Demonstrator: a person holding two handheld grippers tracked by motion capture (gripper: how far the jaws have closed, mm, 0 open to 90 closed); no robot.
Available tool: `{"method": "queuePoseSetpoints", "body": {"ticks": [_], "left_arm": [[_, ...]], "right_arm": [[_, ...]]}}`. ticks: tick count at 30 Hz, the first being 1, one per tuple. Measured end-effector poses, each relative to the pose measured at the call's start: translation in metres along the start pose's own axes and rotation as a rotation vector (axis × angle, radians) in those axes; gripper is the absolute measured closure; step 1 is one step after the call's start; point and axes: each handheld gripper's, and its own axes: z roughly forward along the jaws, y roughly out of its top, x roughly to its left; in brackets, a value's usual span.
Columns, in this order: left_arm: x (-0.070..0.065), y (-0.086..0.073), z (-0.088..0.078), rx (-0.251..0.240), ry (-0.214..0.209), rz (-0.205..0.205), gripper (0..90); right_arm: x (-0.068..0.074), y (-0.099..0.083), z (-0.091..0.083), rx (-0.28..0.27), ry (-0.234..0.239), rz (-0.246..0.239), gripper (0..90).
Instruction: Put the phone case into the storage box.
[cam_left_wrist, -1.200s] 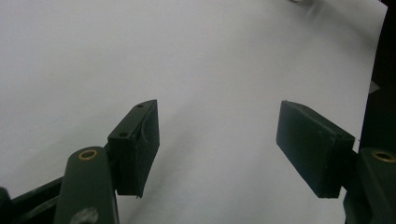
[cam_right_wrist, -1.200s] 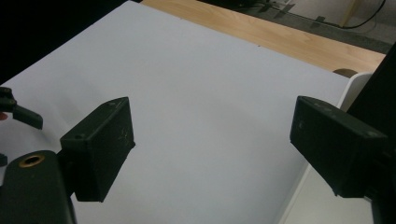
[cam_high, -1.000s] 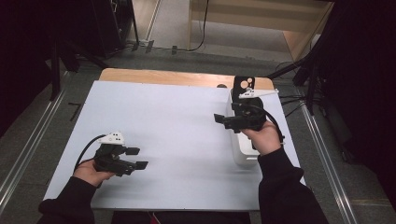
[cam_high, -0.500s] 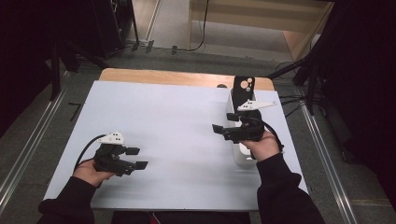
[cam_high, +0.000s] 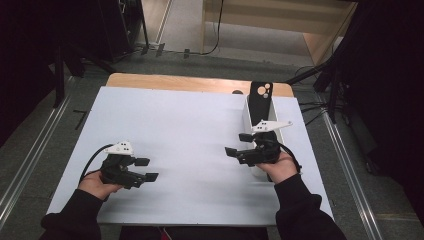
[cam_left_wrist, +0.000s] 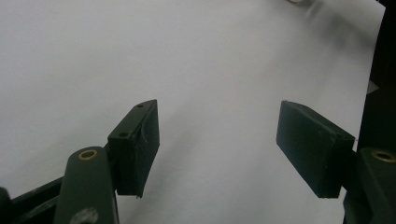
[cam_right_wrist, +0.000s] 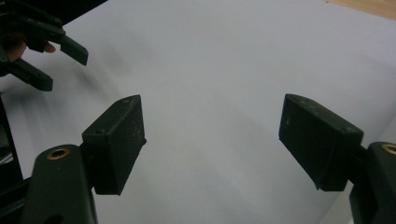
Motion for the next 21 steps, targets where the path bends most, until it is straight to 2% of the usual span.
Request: {"method": "queuePoseSetpoints", "body": {"ticks": [4, 7, 16, 21], "left_arm": [[0.0, 0.0, 0.0, 0.0, -0.002, 0.002, 29.7], [0.0, 0.0, 0.0, -0.002, -0.001, 0.002, 29.7], [-0.001, 0.0, 0.0, -0.005, -0.002, 0.003, 29.7], [-0.002, 0.0, -0.001, -0.005, -0.001, 0.009, 29.7]], "right_arm": [[0.004, -0.008, 0.003, 0.017, 0.021, 0.002, 21.0], [0.008, -0.015, 0.004, 0.031, 0.024, -0.017, 21.0], [0.013, -0.027, 0.002, 0.017, 0.032, -0.017, 21.4], [0.016, -0.034, 0.002, 0.029, 0.045, -0.023, 21.4]]}}
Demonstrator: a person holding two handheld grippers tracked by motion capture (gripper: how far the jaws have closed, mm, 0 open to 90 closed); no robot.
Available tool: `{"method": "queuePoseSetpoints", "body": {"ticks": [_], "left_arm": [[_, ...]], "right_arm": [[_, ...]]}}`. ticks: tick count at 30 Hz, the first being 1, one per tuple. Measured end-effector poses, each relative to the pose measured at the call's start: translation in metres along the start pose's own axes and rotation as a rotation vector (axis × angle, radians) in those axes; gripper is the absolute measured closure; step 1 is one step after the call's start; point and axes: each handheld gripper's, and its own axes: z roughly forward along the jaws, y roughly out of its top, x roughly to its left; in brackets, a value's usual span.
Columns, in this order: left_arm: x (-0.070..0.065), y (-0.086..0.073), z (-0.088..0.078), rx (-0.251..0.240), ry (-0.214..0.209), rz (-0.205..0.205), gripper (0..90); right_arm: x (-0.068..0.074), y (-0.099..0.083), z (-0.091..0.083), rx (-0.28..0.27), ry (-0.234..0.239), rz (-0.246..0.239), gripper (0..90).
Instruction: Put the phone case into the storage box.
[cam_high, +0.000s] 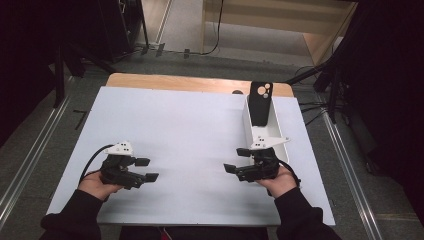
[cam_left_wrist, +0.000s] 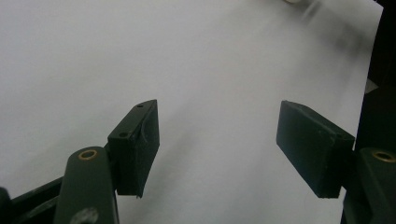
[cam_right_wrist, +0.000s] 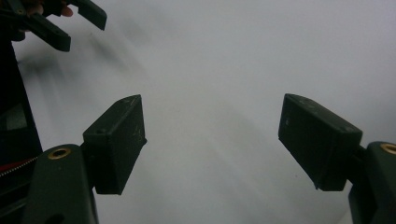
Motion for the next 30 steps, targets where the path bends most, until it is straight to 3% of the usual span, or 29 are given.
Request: {"method": "queuePoseSetpoints", "body": {"ticks": [30], "left_arm": [[-0.007, -0.004, -0.007, -0.015, -0.001, 0.008, 29.7]], "right_arm": [[0.015, -0.044, -0.012, 0.049, 0.041, -0.019, 21.5]]}}
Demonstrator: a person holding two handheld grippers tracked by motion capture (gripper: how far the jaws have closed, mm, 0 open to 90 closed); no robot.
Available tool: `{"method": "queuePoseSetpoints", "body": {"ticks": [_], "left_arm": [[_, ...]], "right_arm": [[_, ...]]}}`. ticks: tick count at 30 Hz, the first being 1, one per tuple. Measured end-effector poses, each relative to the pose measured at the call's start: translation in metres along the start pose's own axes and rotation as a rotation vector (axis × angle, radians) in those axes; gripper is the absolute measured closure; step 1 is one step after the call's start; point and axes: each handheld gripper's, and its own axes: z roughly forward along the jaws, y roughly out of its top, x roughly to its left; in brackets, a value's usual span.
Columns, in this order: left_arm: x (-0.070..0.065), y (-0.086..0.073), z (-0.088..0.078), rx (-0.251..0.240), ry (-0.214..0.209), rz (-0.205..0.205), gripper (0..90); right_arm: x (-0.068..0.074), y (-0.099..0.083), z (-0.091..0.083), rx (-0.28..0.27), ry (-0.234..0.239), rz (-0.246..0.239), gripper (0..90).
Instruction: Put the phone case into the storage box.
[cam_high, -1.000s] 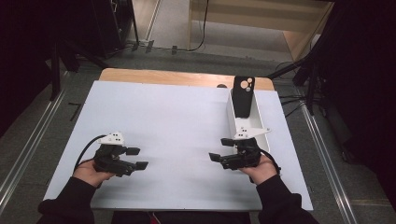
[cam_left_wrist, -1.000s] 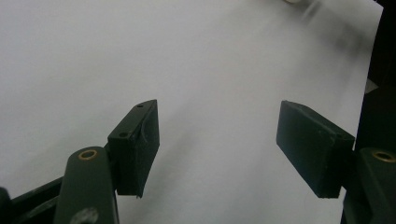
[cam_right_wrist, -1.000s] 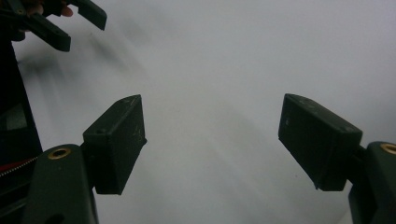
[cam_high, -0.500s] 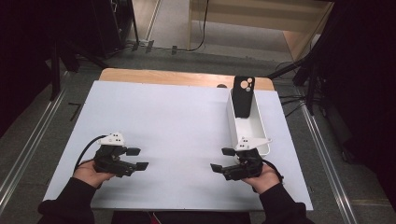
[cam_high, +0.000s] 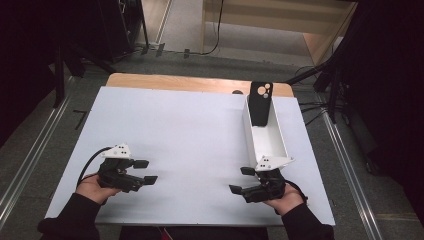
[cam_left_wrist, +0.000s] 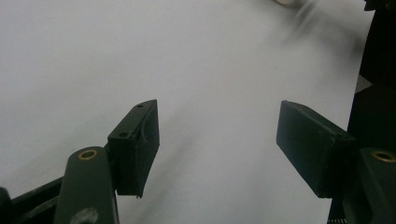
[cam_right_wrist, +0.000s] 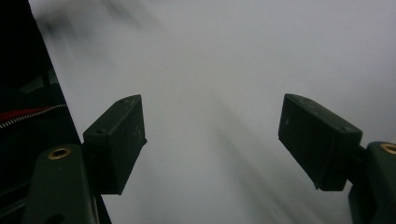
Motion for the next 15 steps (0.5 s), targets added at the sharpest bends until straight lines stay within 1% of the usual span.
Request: {"method": "queuePoseSetpoints", "body": {"ticks": [3, 7, 10, 15], "left_arm": [[-0.001, 0.0, -0.001, 0.003, 0.002, 0.002, 29.7], [-0.002, -0.001, -0.002, 0.002, 0.001, 0.006, 29.7], [-0.003, -0.002, -0.002, 0.002, 0.006, -0.004, 29.7], [-0.003, -0.004, -0.003, 0.005, 0.003, -0.001, 29.7]], "right_arm": [[-0.001, -0.004, -0.001, 0.007, -0.009, 0.0, 21.4], [-0.002, -0.012, -0.002, 0.012, -0.007, -0.02, 21.4], [-0.004, -0.016, -0.004, 0.023, -0.022, -0.013, 21.4], [-0.008, -0.02, -0.007, 0.012, -0.032, -0.005, 21.4]]}}
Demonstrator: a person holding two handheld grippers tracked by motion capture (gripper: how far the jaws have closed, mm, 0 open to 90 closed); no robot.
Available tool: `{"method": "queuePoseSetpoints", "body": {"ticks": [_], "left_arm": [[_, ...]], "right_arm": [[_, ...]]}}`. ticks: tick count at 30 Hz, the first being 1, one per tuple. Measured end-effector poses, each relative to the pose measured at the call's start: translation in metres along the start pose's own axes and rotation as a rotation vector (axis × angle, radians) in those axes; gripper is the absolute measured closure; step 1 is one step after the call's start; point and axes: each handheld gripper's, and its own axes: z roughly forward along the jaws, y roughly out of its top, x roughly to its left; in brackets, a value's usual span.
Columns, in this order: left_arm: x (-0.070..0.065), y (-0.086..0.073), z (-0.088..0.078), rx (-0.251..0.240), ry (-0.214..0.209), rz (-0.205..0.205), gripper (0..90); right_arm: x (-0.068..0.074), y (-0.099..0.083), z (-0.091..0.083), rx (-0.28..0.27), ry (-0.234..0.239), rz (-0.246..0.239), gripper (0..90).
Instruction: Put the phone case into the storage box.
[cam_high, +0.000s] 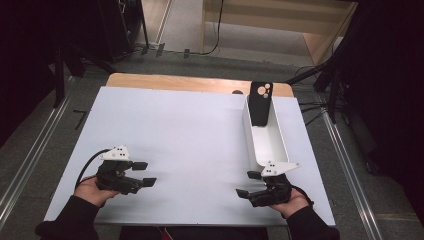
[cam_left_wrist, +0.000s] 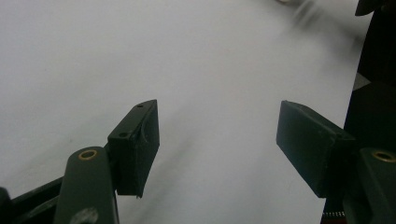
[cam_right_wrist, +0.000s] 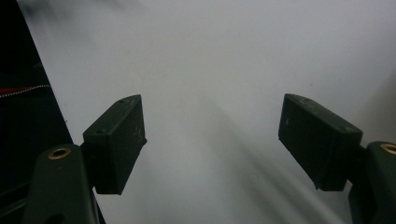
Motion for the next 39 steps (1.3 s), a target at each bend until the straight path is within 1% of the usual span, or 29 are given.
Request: {"method": "queuePoseSetpoints", "body": {"ticks": [3, 5, 7, 10, 13, 22, 36, 39], "left_arm": [[-0.0007, -0.0007, -0.0005, -0.003, 0.0, -0.007, 29.7], [-0.001, -0.0011, -0.0005, -0.004, -0.002, -0.003, 29.7], [-0.0011, -0.0013, -0.0004, -0.004, -0.003, -0.002, 29.7], [-0.0013, -0.0013, 0.0, -0.003, -0.003, -0.004, 29.7], [-0.0011, -0.0011, 0.0002, -0.001, -0.005, -0.003, 29.7], [-0.0005, -0.0009, 0.0005, 0.007, -0.011, 0.003, 29.7], [-0.0005, -0.0007, 0.0011, 0.008, -0.014, 0.005, 29.7], [-0.0005, -0.0007, 0.0009, 0.008, -0.014, 0.005, 29.7]], "right_arm": [[-0.0022, -0.002, -0.0025, -0.004, -0.008, 0.008, 21.4], [-0.0041, -0.0037, -0.0042, -0.011, -0.011, 0.011, 21.4], [-0.0056, -0.0053, -0.0055, -0.013, -0.018, 0.025, 21.4], [-0.0071, -0.0062, -0.0066, -0.009, -0.02, 0.03, 21.4], [-0.0083, -0.0063, -0.0066, -0.017, -0.022, 0.029, 21.4], [-0.0085, -0.0059, -0.0068, -0.017, -0.023, 0.024, 21.4], [-0.008, -0.0064, -0.0063, -0.006, -0.024, 0.027, 21.4], [-0.008, -0.0067, -0.0058, -0.003, -0.025, 0.021, 21.4]]}}
